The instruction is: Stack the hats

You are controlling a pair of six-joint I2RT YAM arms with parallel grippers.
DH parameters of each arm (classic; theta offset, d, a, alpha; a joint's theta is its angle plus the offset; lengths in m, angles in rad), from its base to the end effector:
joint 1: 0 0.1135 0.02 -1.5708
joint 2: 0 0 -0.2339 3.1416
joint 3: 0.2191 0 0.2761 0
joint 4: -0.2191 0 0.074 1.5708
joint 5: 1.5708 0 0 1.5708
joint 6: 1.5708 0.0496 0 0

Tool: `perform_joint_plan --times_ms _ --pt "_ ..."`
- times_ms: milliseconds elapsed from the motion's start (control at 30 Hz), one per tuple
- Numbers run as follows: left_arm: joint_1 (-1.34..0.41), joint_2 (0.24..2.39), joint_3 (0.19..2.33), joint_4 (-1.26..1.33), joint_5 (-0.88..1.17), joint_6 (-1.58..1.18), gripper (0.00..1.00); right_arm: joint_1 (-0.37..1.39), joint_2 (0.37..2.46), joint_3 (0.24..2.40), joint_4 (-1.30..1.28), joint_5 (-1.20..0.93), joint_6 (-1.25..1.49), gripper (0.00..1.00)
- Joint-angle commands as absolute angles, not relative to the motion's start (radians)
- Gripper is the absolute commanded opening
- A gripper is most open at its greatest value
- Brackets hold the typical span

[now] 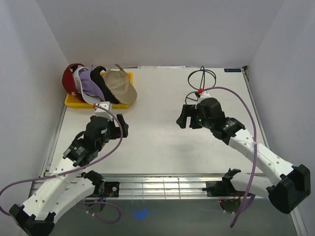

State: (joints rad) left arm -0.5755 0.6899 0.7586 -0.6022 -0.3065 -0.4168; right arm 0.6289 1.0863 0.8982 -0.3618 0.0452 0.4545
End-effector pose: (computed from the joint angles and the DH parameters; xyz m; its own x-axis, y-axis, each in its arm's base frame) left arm 0.1833 -0.1011 0.2791 -0.5119 -0.1279 -0.8494 0.1025 0.9727 -0.2083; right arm 0.2377 0.1702 0.2645 -0.6240 0.0884 -0.7764 -0.3145 0.8812 0.3531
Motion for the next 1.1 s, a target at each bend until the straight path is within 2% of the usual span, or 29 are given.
perform_joint_plan --times_ms 0,300,400,467,633,667,700,733,833,1067 --pt "-0.578 0.680 0.764 -0.606 -0.321 -0.420 0.98 0.629 1.066 0.902 -0.325 0.048 0.462 0.89" --pt "-0.578 0.676 0.796 -0.614 -0.324 -0.422 0.98 0.627 1.037 0.900 -0.351 0.067 0.436 0.89" --pt "-0.578 0.741 0.885 -0.617 -0.363 -0.451 0.98 0.627 1.037 0.905 -0.351 0.064 0.426 0.89" --pt "-0.578 0.828 1.053 -0.652 -0.425 -0.472 0.98 0.627 1.049 0.923 -0.351 0.057 0.423 0.89" --pt "-0.545 1.308 1.533 -0.900 -0.649 -0.525 0.95 0.627 1.078 0.963 -0.350 0.011 0.422 0.89" --pt "-0.517 1.362 1.634 -0.917 -0.641 -0.532 0.93 0.629 1.084 0.968 -0.350 0.011 0.420 0.89" --pt "-0.436 1.438 1.666 -0.922 -0.606 -0.540 0.88 0.627 1.086 0.974 -0.350 0.011 0.417 0.89" --pt "-0.390 1.463 1.683 -0.913 -0.492 -0.555 0.84 0.627 1.089 0.976 -0.350 0.011 0.417 0.90" --pt "-0.282 1.531 1.701 -0.890 -0.379 -0.586 0.76 0.627 1.097 0.985 -0.354 -0.028 0.410 0.90" --pt "-0.253 1.621 1.686 -0.831 -0.275 -0.597 0.71 0.627 1.166 1.028 -0.331 -0.054 0.393 0.92"
